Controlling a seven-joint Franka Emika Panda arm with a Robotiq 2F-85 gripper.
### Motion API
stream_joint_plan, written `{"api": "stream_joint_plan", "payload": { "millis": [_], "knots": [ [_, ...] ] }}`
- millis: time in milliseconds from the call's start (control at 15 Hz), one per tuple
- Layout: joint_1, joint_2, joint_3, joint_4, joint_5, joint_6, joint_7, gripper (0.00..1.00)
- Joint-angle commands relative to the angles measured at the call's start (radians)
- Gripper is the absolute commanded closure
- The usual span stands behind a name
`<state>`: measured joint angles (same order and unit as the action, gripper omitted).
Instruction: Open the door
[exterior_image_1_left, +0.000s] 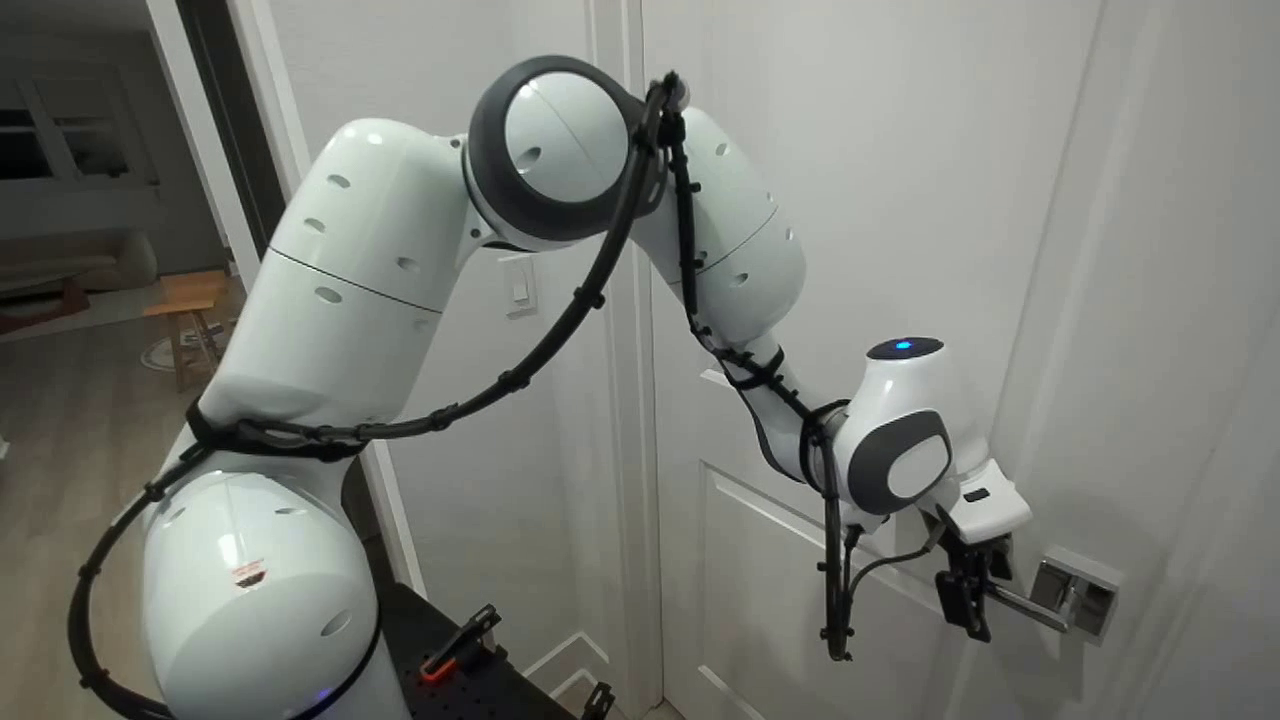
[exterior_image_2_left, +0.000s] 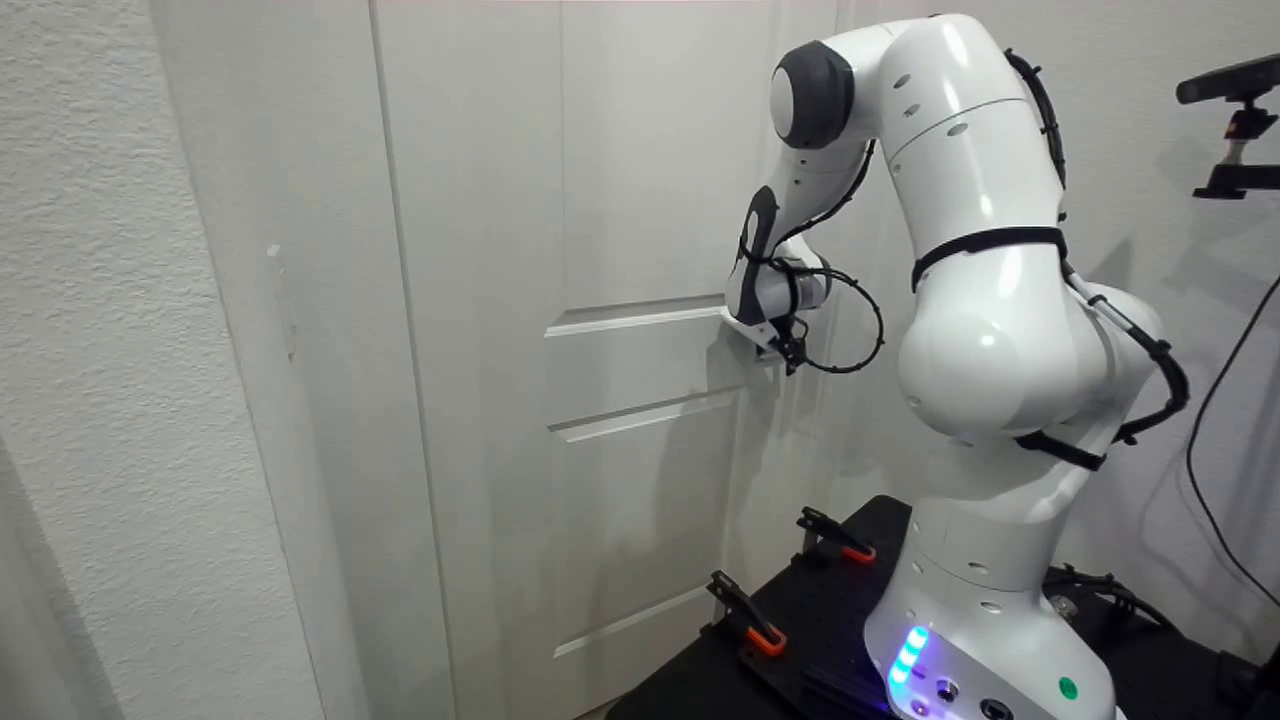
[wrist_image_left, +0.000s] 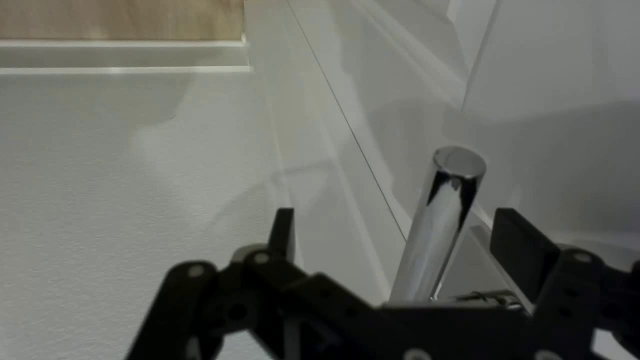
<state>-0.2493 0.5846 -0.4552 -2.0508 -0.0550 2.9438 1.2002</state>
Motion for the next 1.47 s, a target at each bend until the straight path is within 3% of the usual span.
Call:
{"api": "stream_joint_plan", "payload": {
  "millis": [0, 400, 933, 1000, 1067, 1400],
  "knots": [
    [0.001, 0.059, 0.000, 0.047, 0.077, 0.024, -0.068, 0.00],
    [0.007, 0.127, -0.007, 0.084, 0.151, 0.012, -0.123, 0.00],
    [0.015, 0.173, -0.034, 0.111, 0.170, 0.006, -0.130, 0.00],
    [0.019, 0.181, -0.041, 0.112, 0.169, 0.012, -0.126, 0.23],
    [0.020, 0.185, -0.044, 0.113, 0.168, 0.011, -0.127, 0.26],
    [0.037, 0.214, -0.063, 0.131, 0.166, 0.018, -0.123, 0.66]
  ]
}}
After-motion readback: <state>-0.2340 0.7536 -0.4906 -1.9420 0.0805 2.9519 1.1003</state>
